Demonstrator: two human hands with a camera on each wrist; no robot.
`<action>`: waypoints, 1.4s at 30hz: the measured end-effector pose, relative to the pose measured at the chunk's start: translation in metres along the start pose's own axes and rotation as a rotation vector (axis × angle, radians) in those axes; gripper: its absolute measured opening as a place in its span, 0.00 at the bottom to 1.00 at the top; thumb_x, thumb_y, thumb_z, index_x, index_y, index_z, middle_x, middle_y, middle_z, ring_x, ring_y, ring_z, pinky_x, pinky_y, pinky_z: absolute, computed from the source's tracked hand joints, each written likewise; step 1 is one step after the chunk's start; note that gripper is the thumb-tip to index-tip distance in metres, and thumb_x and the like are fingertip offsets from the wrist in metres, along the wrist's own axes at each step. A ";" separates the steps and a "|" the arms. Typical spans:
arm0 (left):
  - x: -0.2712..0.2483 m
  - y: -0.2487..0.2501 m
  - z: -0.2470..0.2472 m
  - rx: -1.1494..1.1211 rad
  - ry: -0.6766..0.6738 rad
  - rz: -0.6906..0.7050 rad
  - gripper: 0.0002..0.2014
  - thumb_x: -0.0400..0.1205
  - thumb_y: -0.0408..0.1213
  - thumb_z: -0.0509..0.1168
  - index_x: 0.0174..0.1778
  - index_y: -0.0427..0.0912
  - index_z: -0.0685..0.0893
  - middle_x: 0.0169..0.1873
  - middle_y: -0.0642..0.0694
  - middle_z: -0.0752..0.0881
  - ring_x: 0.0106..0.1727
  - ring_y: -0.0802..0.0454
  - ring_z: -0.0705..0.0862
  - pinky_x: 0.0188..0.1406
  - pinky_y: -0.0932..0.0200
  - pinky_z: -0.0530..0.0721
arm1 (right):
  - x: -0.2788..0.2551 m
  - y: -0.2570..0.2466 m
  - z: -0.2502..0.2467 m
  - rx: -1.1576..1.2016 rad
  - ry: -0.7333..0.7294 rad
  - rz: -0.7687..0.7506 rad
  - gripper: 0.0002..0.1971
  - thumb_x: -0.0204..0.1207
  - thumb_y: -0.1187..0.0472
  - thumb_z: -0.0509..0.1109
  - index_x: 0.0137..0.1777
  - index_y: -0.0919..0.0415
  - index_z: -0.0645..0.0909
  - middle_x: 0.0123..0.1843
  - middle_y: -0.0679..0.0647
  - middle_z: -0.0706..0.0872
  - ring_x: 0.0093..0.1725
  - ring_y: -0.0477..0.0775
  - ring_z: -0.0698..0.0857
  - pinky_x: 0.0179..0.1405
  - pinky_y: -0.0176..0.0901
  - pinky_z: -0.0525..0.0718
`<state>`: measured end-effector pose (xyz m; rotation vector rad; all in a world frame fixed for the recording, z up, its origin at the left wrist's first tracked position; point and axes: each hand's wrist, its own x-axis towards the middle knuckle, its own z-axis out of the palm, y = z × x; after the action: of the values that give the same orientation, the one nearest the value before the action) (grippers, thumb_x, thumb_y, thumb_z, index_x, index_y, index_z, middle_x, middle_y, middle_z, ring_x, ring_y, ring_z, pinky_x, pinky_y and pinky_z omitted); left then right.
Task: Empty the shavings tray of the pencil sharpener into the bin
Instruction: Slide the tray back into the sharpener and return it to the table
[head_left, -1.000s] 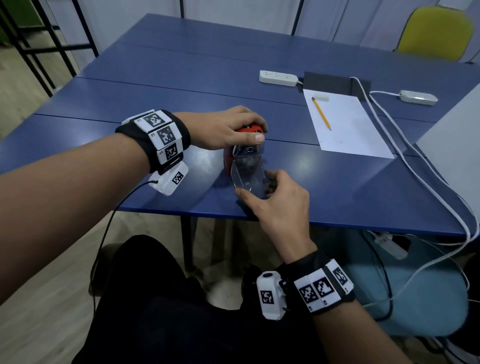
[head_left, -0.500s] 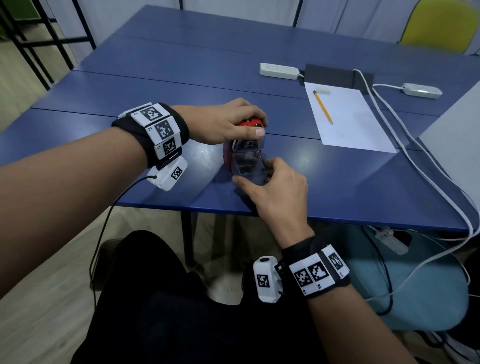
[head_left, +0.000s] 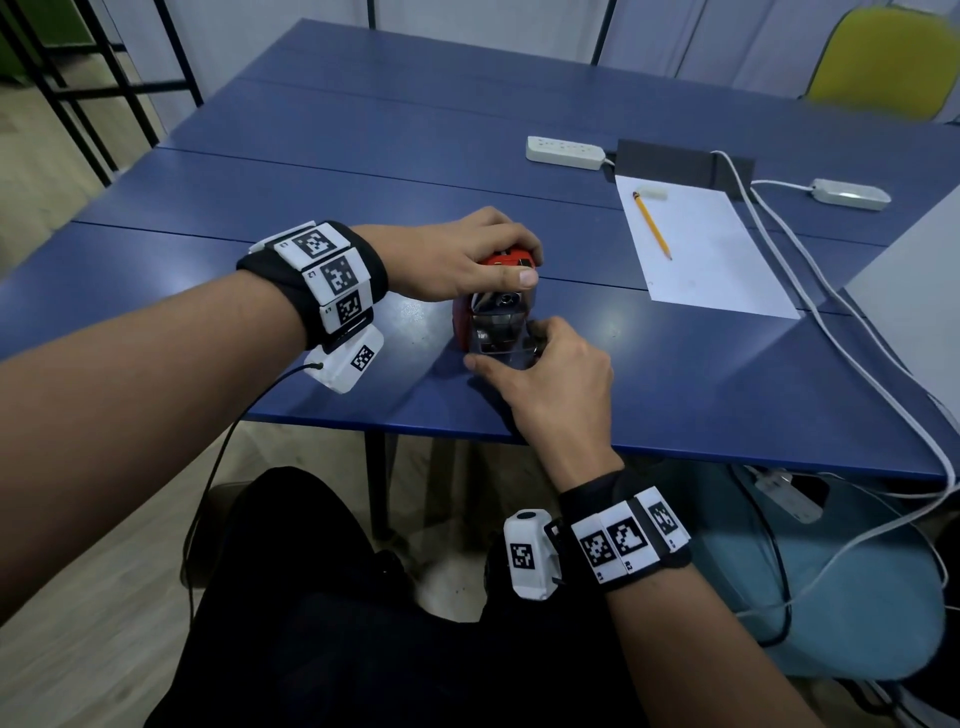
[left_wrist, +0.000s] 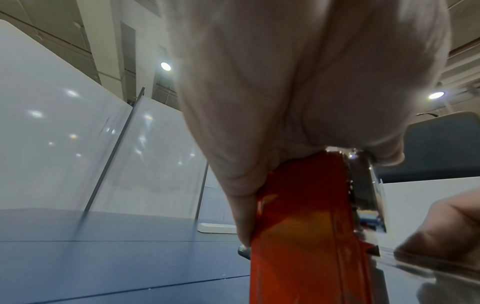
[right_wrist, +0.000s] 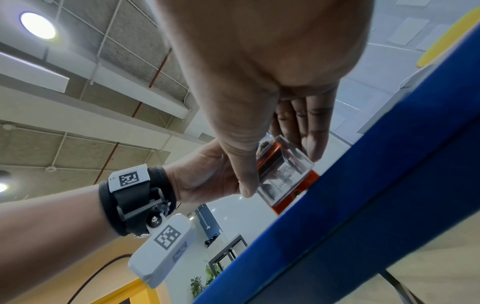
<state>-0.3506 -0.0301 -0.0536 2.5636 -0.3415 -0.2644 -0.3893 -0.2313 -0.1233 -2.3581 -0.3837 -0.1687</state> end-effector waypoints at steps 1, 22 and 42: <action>0.000 0.000 0.000 0.001 -0.001 0.001 0.24 0.90 0.62 0.59 0.80 0.58 0.75 0.76 0.52 0.70 0.76 0.54 0.73 0.81 0.56 0.68 | 0.000 0.000 0.000 0.005 -0.008 0.005 0.35 0.66 0.32 0.87 0.67 0.53 0.87 0.61 0.50 0.95 0.62 0.54 0.92 0.62 0.52 0.89; -0.003 0.003 0.001 -0.016 0.003 -0.013 0.23 0.91 0.60 0.59 0.81 0.57 0.76 0.77 0.51 0.70 0.76 0.53 0.74 0.82 0.56 0.68 | 0.020 0.033 -0.004 -0.017 -0.059 -0.109 0.09 0.86 0.53 0.76 0.54 0.59 0.92 0.48 0.55 0.97 0.50 0.59 0.92 0.44 0.40 0.73; -0.009 -0.003 0.000 0.044 0.002 -0.046 0.45 0.81 0.71 0.66 0.92 0.68 0.55 0.93 0.48 0.50 0.94 0.49 0.53 0.91 0.46 0.58 | 0.033 0.038 -0.007 -0.002 -0.112 -0.139 0.08 0.84 0.53 0.79 0.54 0.58 0.93 0.46 0.53 0.96 0.48 0.57 0.92 0.47 0.45 0.86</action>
<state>-0.3582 -0.0252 -0.0541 2.6171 -0.2909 -0.2743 -0.3463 -0.2548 -0.1352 -2.3492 -0.6020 -0.1023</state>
